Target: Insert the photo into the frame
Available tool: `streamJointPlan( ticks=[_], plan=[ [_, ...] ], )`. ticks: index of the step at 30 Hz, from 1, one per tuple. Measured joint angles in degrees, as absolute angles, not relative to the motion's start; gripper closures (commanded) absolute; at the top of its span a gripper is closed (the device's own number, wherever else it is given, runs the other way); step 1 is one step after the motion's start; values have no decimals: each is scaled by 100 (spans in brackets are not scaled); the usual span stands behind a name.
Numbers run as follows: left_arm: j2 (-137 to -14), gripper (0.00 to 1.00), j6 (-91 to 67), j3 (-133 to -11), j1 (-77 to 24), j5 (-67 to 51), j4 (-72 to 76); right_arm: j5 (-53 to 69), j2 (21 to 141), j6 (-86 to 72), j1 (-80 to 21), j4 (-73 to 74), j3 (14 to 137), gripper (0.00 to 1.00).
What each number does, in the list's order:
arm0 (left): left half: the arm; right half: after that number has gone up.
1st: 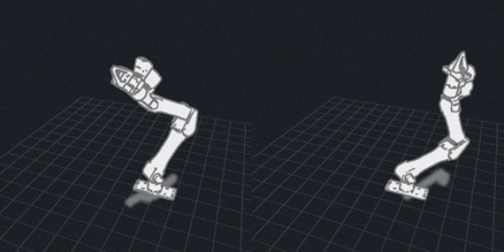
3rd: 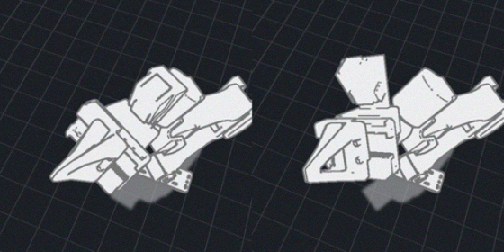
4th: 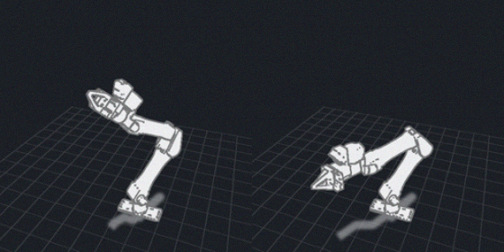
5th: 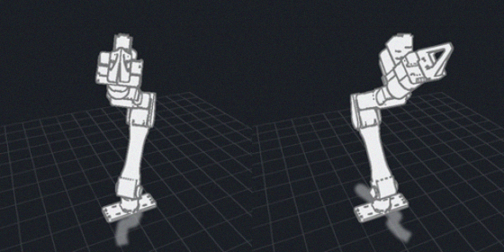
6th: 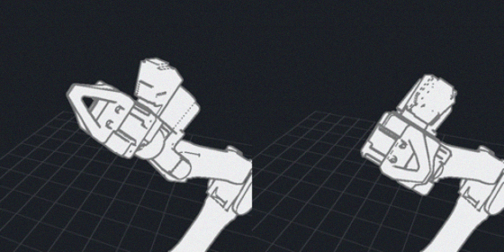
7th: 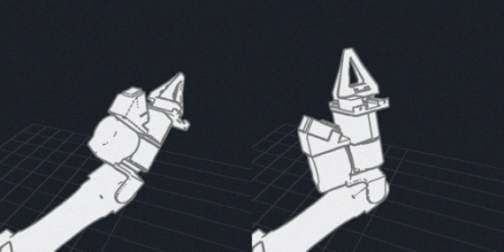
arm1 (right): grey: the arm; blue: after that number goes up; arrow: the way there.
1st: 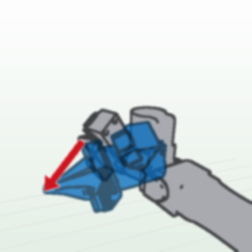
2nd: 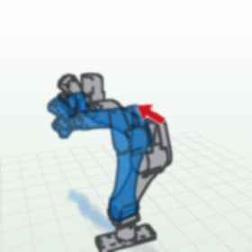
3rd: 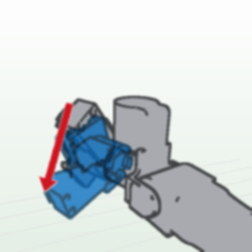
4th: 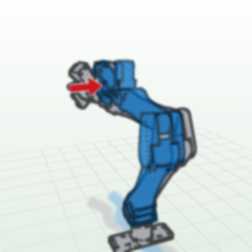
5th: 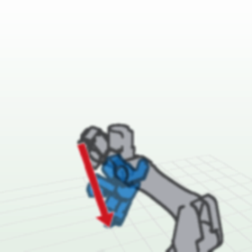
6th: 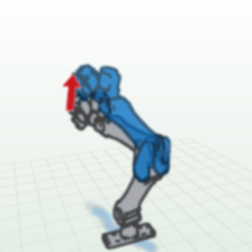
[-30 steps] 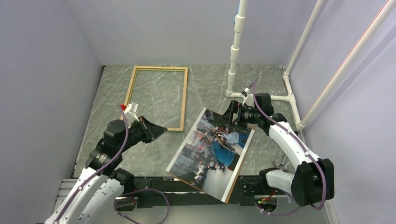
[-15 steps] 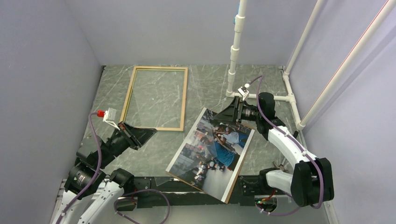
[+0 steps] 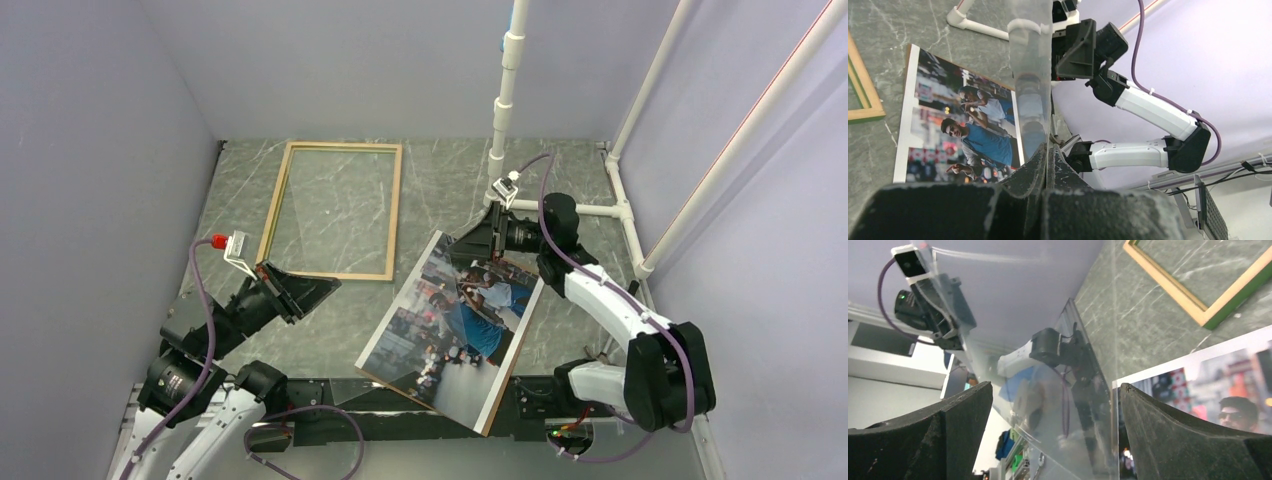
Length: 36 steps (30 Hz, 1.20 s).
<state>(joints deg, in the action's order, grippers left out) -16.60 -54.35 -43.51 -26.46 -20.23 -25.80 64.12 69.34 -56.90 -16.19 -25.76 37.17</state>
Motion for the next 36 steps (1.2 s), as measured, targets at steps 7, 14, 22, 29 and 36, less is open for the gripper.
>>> streamJointPlan(
  ticks=[7,14,22,29,36],
  plan=[
    [-1660,100,-5524,-4318,-2646,-2220,-2390,6222,7133,-5323,-1616,-2082,4034,0],
    [-1573,100,-5586,-4071,-2646,-2265,-2279,6431,7378,-6294,-1619,-3380,3959,4],
    [-1481,100,-5680,-3837,-2648,-2171,-2228,6746,7940,-9544,-1588,-7220,3732,25],
    [-1367,100,-5680,-3782,-2650,-1931,-2475,6991,8141,-10571,-1592,-8068,3732,24],
    [-1114,100,-5666,-3802,-2650,-1592,-2783,7041,6860,-8335,-1608,-5083,3815,4]
  ],
)
